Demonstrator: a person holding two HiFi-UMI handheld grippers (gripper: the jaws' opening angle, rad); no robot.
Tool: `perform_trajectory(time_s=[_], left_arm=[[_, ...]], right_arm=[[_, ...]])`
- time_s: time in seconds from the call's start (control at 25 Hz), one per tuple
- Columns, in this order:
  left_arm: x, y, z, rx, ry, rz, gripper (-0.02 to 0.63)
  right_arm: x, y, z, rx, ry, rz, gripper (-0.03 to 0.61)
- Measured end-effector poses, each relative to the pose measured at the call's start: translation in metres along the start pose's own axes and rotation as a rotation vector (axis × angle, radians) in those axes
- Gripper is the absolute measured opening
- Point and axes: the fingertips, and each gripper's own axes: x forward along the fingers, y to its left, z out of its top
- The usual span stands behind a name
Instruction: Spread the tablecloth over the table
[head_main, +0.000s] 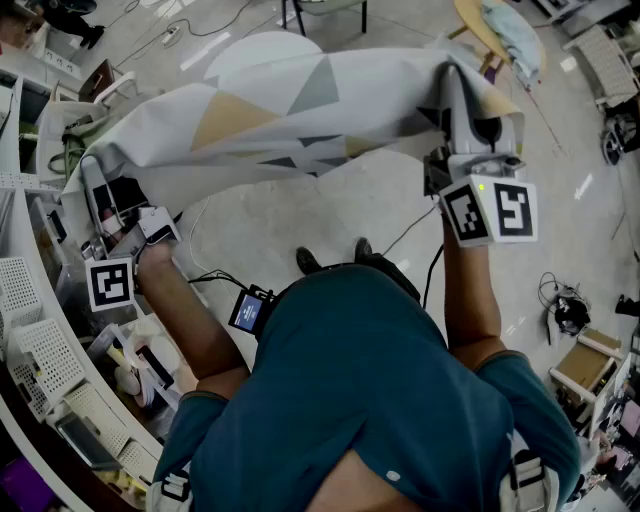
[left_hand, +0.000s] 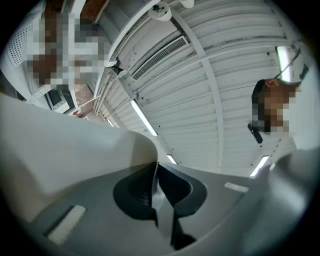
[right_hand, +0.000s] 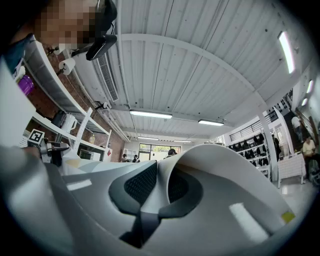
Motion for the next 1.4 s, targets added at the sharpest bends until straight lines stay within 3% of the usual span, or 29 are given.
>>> perform_trajectory(time_s=[1.0, 1.4], left_arm=[[0.017, 0.034, 0.016, -0.055, 0.019, -0.072, 0.006], [0.057, 0.036, 0.003, -0.052, 0.023, -0.086, 0.006]], right_arm=[[0.015, 0.026, 0.004, 0.047, -0.014, -0.036, 0.023], [0.044, 0.003, 0.006, 0.042, -0.029, -0.037, 0.022]])
